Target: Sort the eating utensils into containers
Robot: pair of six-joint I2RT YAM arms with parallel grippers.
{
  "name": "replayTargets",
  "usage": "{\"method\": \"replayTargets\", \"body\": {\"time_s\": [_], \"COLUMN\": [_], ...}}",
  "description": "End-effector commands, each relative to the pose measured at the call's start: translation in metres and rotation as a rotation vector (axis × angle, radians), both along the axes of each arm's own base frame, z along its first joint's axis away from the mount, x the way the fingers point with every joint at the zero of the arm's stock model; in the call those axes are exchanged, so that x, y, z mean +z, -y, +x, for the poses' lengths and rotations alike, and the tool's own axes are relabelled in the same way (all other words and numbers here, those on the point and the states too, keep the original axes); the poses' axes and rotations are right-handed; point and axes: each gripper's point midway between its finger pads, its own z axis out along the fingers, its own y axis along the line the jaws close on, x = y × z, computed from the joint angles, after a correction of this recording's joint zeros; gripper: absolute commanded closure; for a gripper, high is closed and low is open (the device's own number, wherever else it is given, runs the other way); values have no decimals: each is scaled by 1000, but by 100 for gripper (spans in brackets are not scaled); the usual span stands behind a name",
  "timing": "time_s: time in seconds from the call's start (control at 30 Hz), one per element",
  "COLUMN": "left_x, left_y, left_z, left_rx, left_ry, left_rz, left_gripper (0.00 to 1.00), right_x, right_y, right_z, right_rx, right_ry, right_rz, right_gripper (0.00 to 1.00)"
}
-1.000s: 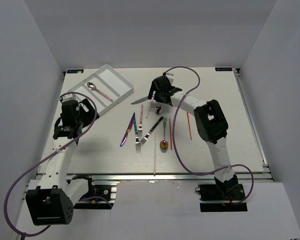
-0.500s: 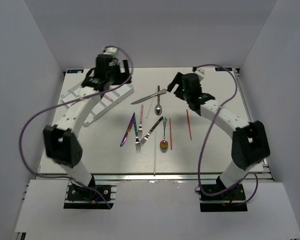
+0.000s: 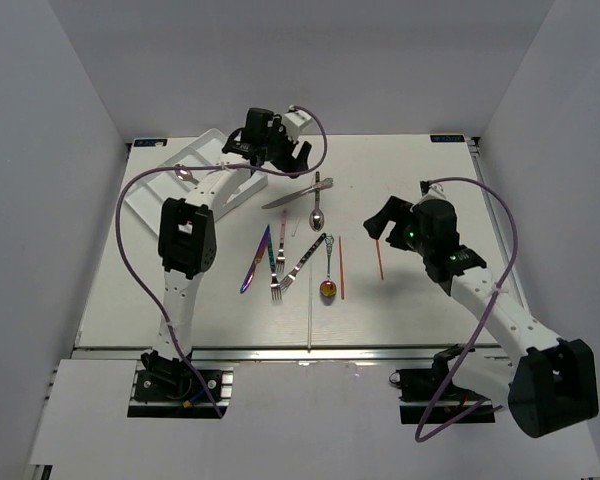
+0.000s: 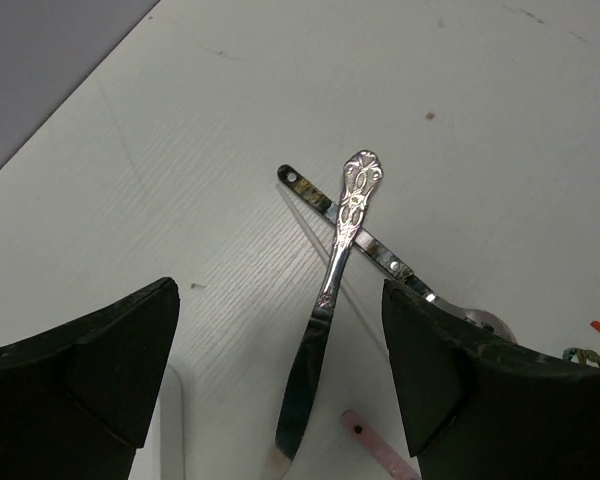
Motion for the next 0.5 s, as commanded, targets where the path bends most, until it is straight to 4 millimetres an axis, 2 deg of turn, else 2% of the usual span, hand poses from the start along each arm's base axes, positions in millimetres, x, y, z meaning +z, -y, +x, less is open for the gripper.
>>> {"method": "replayTargets", "body": {"time_s": [0.0, 0.07, 0.17, 0.27, 0.37, 0.4, 0.47], "left_x": [30, 4, -23, -33, -43, -49, -54], "left_y": [32, 35, 30, 29, 27, 26, 28], "left_z": [-8, -2, -1, -5, -4, -4, -1], "left_rx": [-196, -192, -151, -156, -139, -135, -142], "left_ry": [114, 80, 25, 19, 26, 17, 16], "left_rz": [-70, -34, 4, 23, 48, 59, 72], "left_gripper": [10, 13, 18, 25, 27, 33, 36], "right_x": [17, 17, 9, 0, -8, -13, -9], "right_y": [-6, -4, 0, -1, -9, -10, -16], "right_z": [-15, -18, -25, -24, -26, -26, -24], "right_rx": [84, 94, 110, 116, 158, 167, 187], "right_ry": [79, 98, 87, 64, 36, 23, 41], "right_rz": [14, -7, -39, -54, -37, -34, -12], "right_gripper": [12, 12, 11, 11, 11, 11, 11]}}
